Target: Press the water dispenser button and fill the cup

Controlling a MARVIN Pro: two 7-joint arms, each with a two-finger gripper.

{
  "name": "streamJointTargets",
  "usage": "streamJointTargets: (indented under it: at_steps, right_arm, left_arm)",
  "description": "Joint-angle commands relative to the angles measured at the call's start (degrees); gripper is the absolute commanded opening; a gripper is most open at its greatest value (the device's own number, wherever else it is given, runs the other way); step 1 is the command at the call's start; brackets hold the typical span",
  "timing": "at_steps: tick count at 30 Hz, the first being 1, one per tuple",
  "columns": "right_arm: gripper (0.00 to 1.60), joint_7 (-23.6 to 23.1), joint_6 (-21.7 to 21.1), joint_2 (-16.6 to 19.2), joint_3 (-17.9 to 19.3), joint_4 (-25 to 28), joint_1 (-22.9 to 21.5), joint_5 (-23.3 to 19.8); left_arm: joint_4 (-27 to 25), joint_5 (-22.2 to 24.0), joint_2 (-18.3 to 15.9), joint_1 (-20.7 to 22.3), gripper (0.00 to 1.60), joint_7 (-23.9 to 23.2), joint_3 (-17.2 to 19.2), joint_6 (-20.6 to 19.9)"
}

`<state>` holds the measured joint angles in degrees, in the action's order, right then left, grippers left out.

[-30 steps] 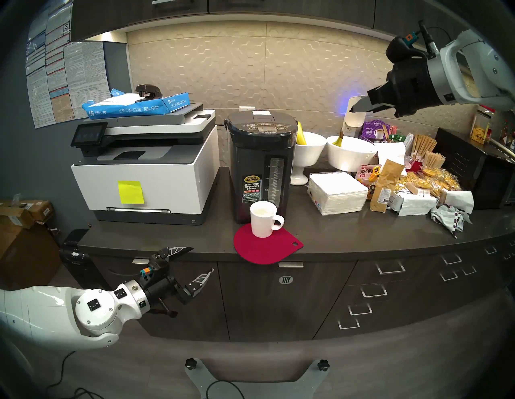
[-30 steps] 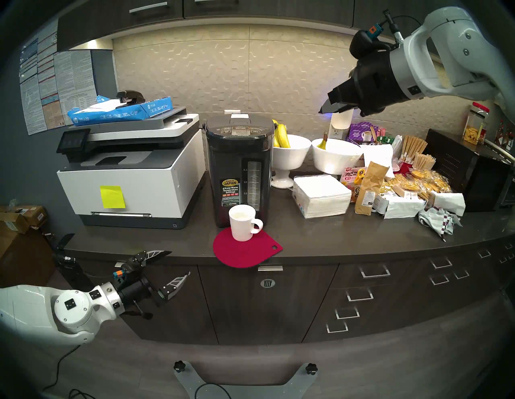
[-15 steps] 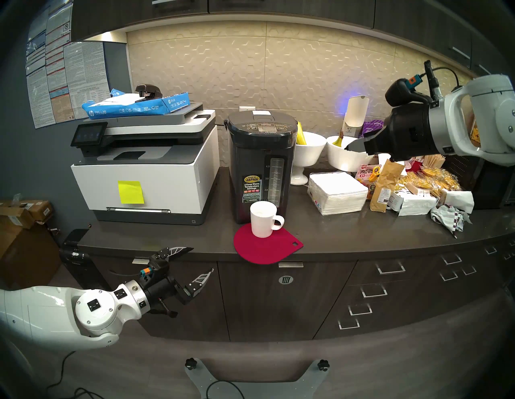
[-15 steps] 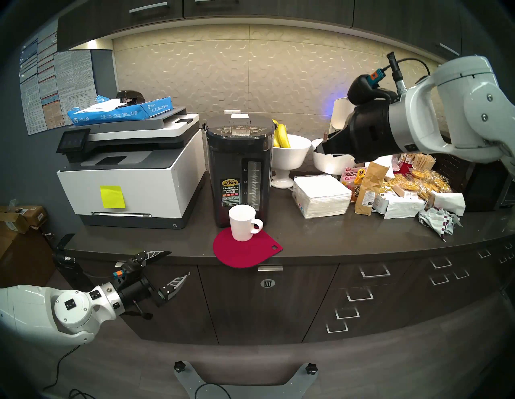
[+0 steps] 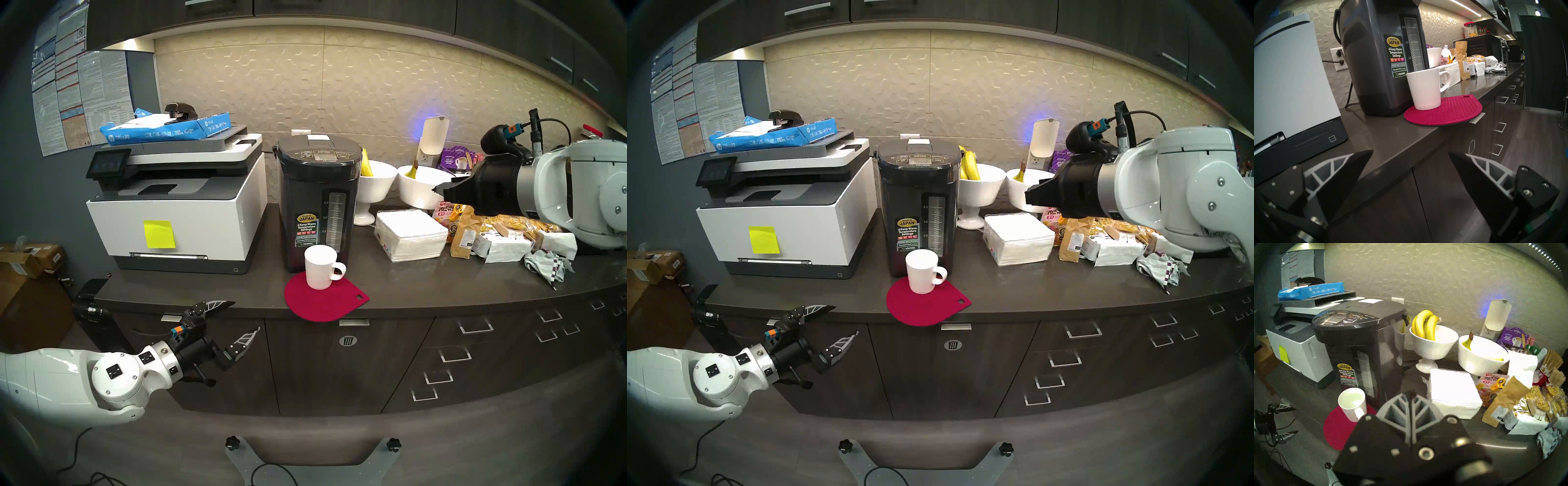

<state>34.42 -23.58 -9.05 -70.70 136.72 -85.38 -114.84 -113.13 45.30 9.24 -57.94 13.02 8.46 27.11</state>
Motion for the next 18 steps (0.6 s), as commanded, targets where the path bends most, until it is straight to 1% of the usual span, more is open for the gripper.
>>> streamJointTargets:
  at_steps: [1, 6, 9, 13, 18]
  right_arm:
    - [0.0, 4.73, 5.52, 1.77, -1.44, 3.28, -2.31, 1.52]
    - [0.0, 8.04, 9.0, 2.25, -3.49, 3.28, -2.55, 2.74]
    - [0.0, 9.18, 10.49, 2.44, -4.7, 3.28, -2.49, 3.35]
    - [0.0, 9.63, 12.4, 2.69, -6.85, 3.28, -2.15, 3.83]
    - [0.0, 9.84, 14.12, 2.94, -9.38, 3.28, -1.79, 5.42]
  left_arm:
    - [-0.28, -0.11, 0.15, 0.51, 1.6, -0.08, 0.46, 0.25]
    - [-0.28, -0.12, 0.15, 0.56, 1.6, -0.07, 0.41, 0.26]
    - [-0.29, -0.12, 0.15, 0.58, 1.6, -0.07, 0.39, 0.26]
    - [-0.29, -0.12, 0.15, 0.62, 1.6, -0.07, 0.37, 0.27]
    - [-0.29, -0.12, 0.15, 0.66, 1.6, -0.07, 0.33, 0.28]
